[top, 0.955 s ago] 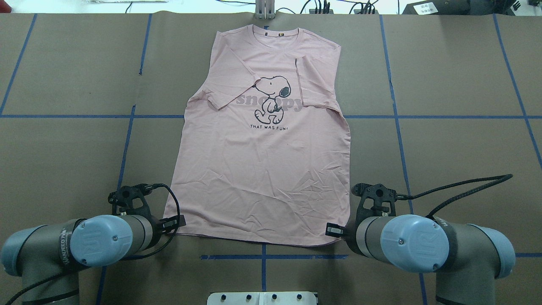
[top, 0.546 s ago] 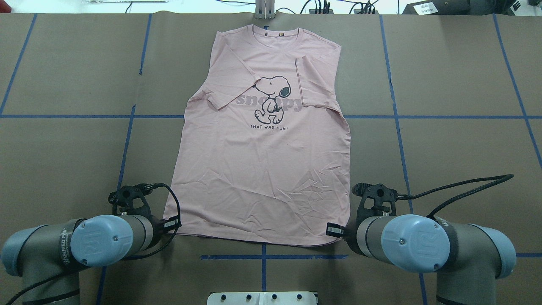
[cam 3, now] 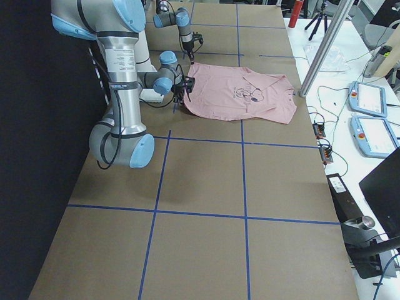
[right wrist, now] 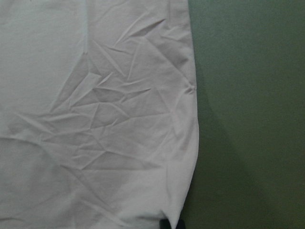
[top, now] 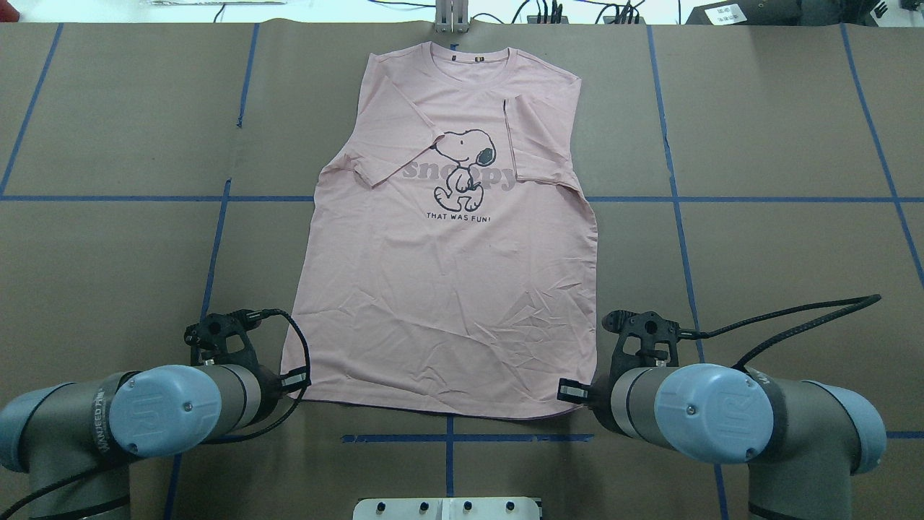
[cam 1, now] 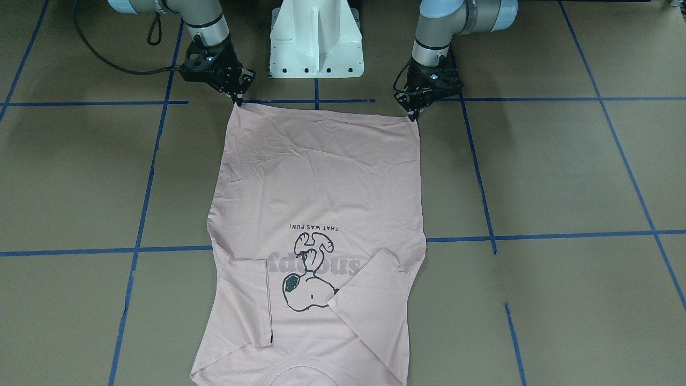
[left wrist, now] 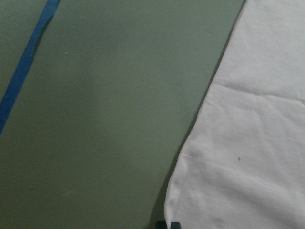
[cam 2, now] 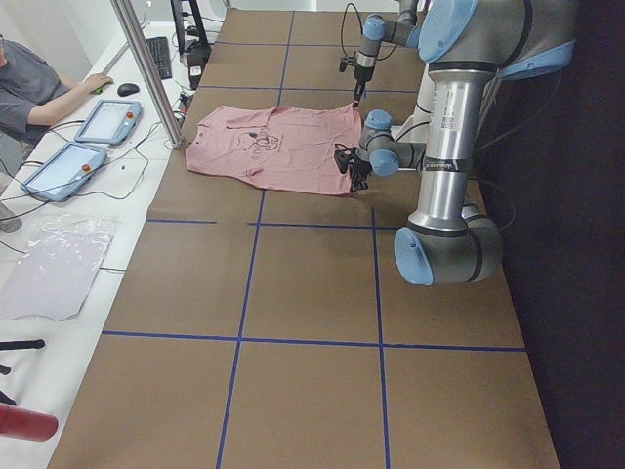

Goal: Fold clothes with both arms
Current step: 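Grasp both hem corners nearest the robot with left and right grippers, then lift the hem with both grippers and fold it toward the collar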

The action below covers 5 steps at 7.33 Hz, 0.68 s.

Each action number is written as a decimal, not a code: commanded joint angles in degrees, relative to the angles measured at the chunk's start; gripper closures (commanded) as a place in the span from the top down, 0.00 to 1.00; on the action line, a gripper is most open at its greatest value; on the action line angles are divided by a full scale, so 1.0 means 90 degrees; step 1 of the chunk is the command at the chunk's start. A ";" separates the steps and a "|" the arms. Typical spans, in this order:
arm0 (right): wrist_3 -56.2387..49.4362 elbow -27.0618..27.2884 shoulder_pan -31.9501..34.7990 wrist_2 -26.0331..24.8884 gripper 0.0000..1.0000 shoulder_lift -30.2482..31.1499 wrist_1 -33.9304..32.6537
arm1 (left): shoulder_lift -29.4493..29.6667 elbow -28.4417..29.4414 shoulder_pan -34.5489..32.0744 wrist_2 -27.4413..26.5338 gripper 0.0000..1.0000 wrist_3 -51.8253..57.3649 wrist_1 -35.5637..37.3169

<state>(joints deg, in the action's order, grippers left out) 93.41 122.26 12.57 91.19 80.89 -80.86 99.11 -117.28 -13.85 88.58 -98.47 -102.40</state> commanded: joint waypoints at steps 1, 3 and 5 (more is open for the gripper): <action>-0.0007 0.0466 0.0039 0.0043 0.00 0.0444 0.0000 | -0.0055 -0.0774 -0.0034 0.0011 0.00 0.0013 0.0290; -0.0007 0.0993 -0.0183 0.0266 0.00 0.0826 -0.0039 | -0.0016 -0.1574 0.0344 0.0031 0.00 -0.0083 0.0984; 0.0099 0.1433 -0.0991 0.0268 0.00 0.1196 -0.0049 | 0.0032 -0.1869 0.0815 0.0060 0.00 -0.0455 0.1093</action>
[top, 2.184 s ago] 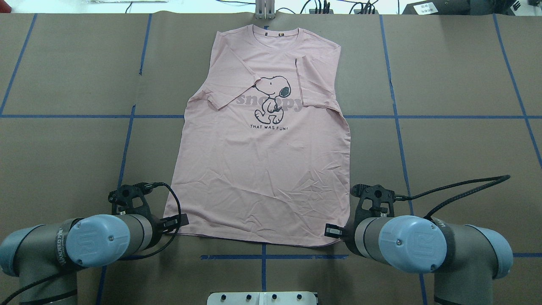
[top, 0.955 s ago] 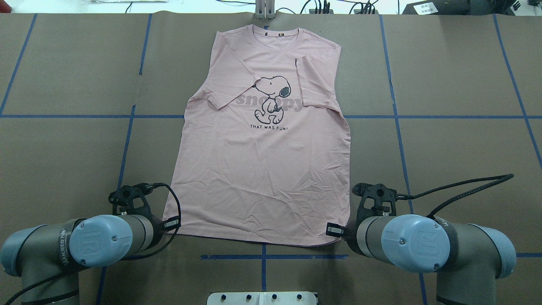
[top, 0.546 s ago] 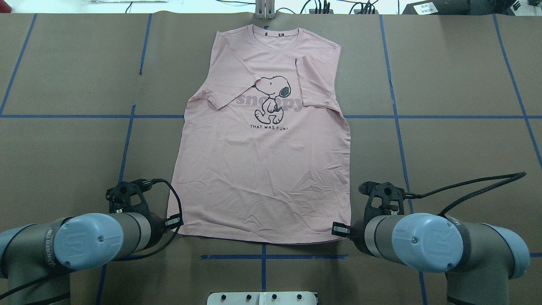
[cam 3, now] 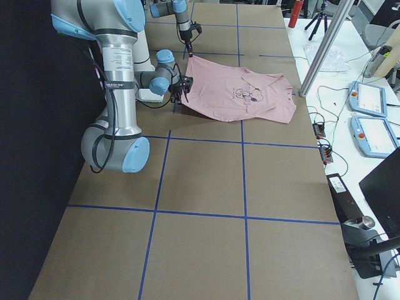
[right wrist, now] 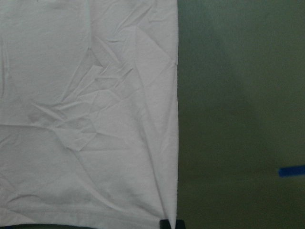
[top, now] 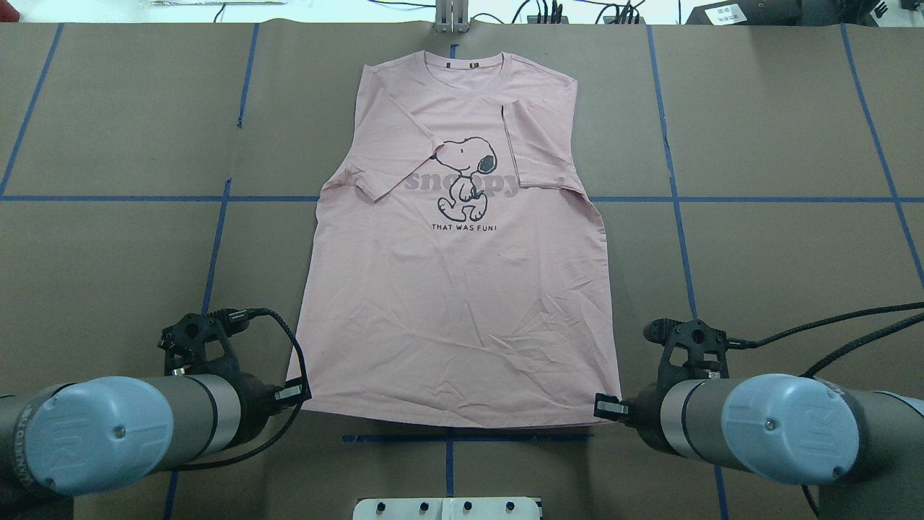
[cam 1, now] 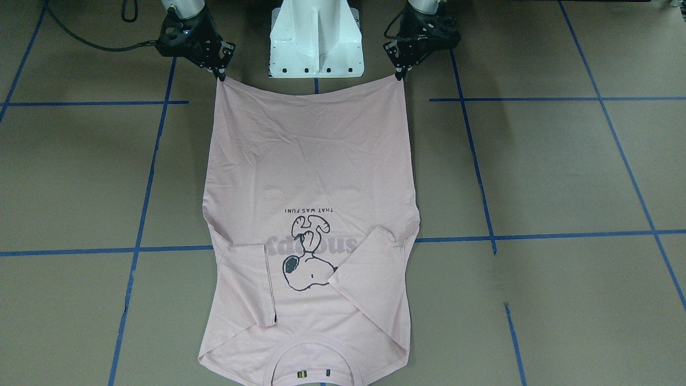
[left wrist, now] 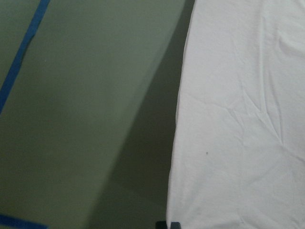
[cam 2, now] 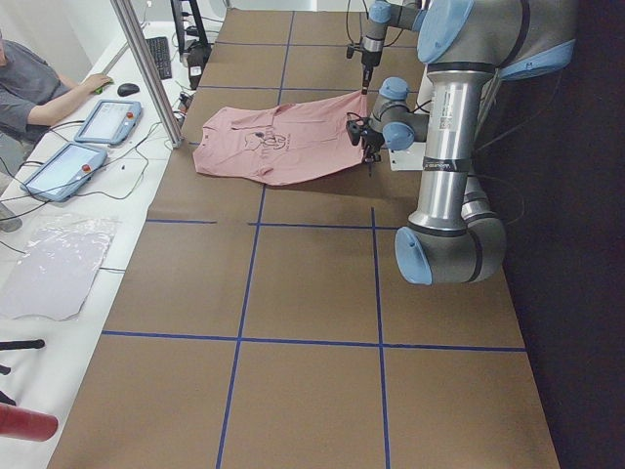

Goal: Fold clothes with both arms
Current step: 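Lift the hem with both grippers and fold it toward the collar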

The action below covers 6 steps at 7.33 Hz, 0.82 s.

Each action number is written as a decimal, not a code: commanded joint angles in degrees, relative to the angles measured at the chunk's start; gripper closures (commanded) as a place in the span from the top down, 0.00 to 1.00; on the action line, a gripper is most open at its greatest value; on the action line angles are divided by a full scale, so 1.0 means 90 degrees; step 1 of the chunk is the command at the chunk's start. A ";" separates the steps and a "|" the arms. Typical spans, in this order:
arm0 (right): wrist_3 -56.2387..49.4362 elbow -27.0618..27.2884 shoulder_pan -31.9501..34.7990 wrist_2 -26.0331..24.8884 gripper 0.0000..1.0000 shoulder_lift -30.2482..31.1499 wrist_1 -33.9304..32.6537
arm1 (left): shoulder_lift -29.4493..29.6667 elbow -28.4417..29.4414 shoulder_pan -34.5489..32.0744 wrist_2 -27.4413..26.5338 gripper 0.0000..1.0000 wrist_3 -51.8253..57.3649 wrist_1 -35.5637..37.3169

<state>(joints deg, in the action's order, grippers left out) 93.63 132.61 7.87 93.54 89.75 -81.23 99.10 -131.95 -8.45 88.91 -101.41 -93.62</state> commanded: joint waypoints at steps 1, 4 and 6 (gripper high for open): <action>0.0278 0.0459 -0.0744 -0.0002 0.00 0.0262 -0.0017 | 0.0034 -0.0724 0.0332 0.0208 0.00 -0.0129 0.0486; 0.0155 0.0696 -0.0332 -0.0032 0.00 0.0361 -0.0008 | 0.0121 -0.0936 0.0392 0.0317 0.00 -0.0061 0.0958; -0.0751 0.0240 0.0693 0.0046 0.00 -0.0416 0.0002 | 0.0744 -0.0244 -0.0111 0.0278 0.00 0.0647 0.0939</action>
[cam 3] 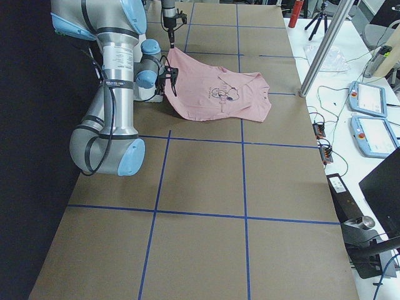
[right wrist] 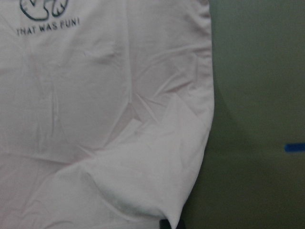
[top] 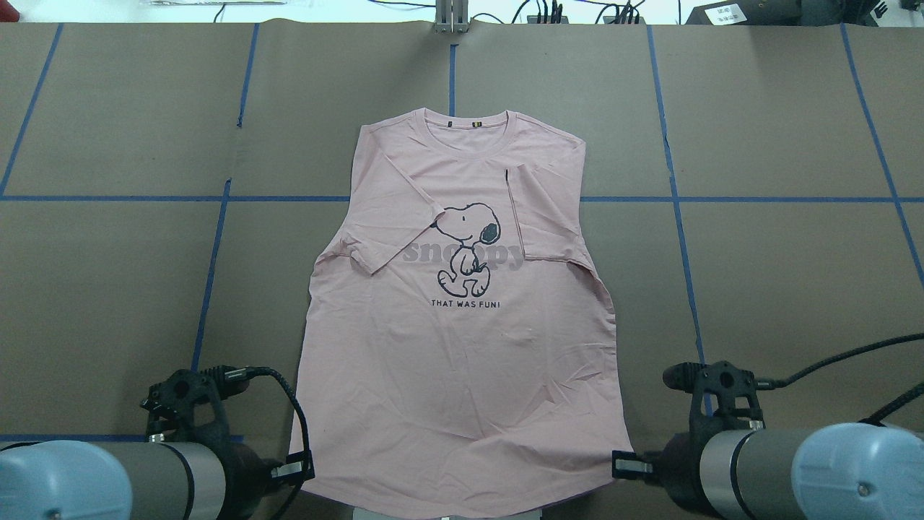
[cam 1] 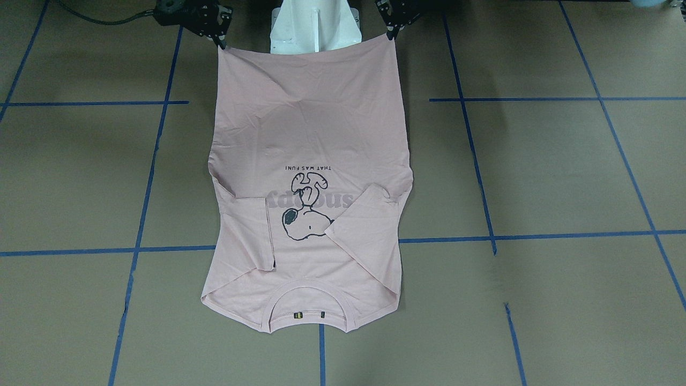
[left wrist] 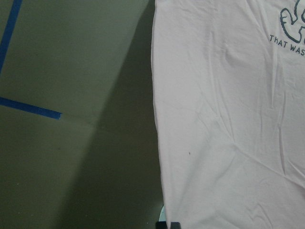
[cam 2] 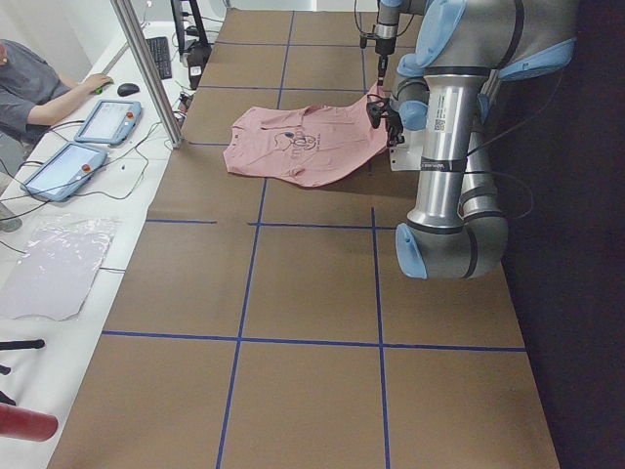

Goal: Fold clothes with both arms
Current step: 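Lift the hem with both grippers and fold it toward the collar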

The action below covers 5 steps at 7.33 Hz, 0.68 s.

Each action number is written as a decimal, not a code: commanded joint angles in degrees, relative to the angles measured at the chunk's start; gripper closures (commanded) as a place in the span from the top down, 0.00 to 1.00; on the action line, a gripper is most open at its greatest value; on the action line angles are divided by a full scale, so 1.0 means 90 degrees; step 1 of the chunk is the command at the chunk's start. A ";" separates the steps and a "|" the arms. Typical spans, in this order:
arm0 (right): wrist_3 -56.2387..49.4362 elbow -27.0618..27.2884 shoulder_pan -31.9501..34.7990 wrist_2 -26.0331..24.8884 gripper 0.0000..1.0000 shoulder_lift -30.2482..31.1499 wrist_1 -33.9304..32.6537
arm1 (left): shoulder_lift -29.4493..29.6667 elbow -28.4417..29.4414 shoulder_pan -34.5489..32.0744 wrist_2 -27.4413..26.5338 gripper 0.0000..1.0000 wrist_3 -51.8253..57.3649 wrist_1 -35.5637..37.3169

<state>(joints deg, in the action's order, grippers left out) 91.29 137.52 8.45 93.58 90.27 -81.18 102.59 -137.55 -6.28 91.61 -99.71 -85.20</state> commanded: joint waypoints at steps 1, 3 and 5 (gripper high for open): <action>-0.0959 -0.0735 0.1097 0.0012 0.00 -0.0856 -0.0004 | 0.0523 0.0604 -0.0821 -0.0003 0.00 0.0927 -0.0006; -0.2548 -0.1711 0.2317 0.0051 0.00 -0.1327 0.0035 | 0.1039 0.1188 -0.1924 0.0016 0.00 0.1583 -0.0045; -0.3120 -0.3056 0.3149 0.0488 0.00 -0.2105 0.0035 | 0.1432 0.2475 -0.2474 0.0016 0.00 0.1869 -0.1024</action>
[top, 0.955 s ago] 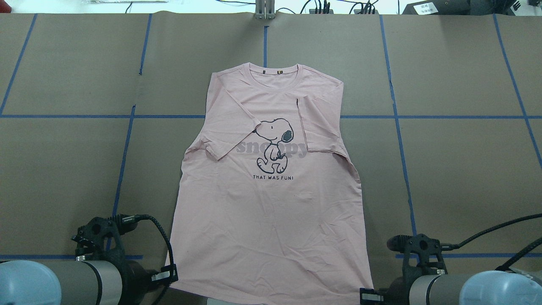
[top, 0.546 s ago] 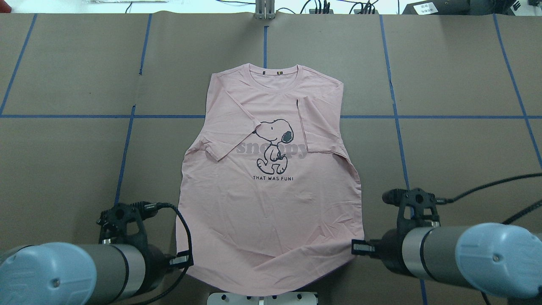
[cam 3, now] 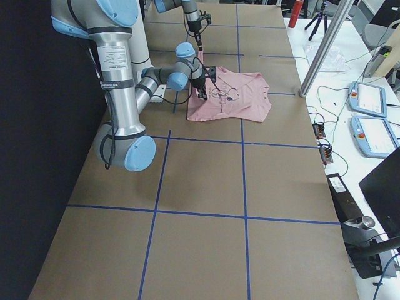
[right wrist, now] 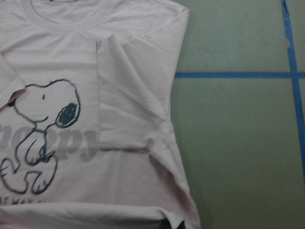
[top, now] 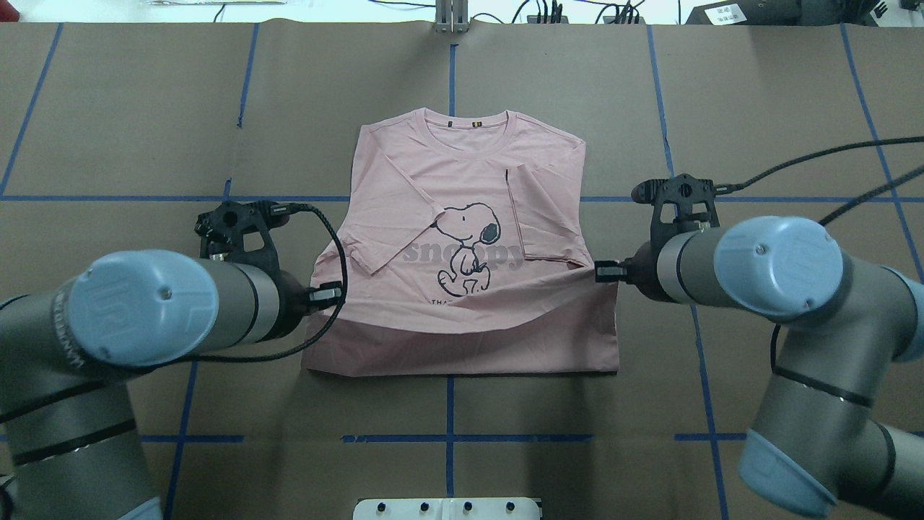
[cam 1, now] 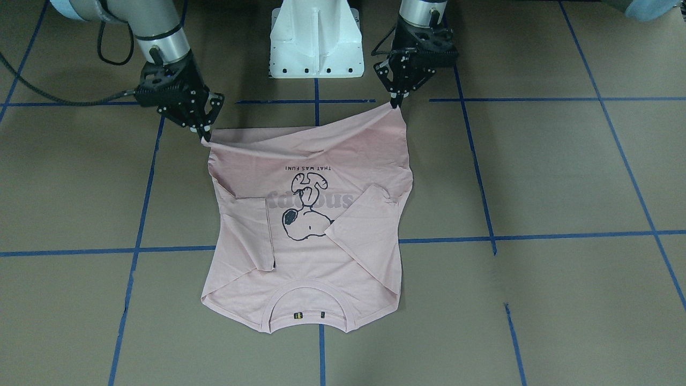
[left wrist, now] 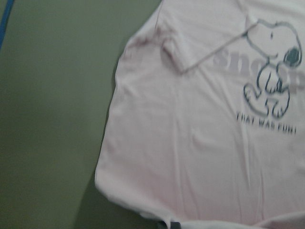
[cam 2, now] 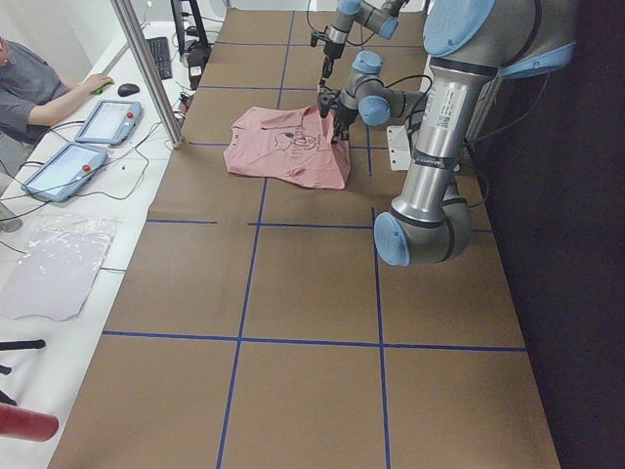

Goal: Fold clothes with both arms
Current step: 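Lift the hem with both grippers and fold it toward the collar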

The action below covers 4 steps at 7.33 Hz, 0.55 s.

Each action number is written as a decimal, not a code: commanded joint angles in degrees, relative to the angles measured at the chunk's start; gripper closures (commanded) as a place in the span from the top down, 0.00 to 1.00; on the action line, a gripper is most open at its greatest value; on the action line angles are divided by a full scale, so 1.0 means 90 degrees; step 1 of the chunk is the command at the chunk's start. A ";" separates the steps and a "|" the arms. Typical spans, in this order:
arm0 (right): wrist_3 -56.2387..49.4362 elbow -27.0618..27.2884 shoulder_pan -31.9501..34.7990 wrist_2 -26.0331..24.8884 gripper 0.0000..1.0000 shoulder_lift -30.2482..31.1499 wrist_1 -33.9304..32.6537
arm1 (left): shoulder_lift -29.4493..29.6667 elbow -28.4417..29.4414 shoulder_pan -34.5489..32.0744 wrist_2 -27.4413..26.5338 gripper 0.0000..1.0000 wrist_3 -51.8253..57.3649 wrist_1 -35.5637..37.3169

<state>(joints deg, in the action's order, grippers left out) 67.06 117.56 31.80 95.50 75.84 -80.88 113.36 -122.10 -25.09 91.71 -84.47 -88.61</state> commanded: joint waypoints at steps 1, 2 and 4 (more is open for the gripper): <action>-0.0720 -0.1232 0.0810 0.0423 0.00 -0.0759 0.0003 | 0.0420 0.1363 -0.0685 0.0006 0.00 0.0176 -0.1155; -0.0761 -0.1575 0.0986 0.0550 0.00 -0.0974 0.0061 | 0.0731 0.2007 -0.1094 0.0025 0.00 0.0312 -0.1431; -0.0752 -0.2559 0.1396 0.0783 0.00 -0.1481 0.0614 | 0.0978 0.3101 -0.1741 0.0414 0.00 0.0752 -0.2346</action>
<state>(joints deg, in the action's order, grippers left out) 60.43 100.20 41.87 100.84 65.30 -78.44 120.76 -100.65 -37.41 93.66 -79.28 -104.22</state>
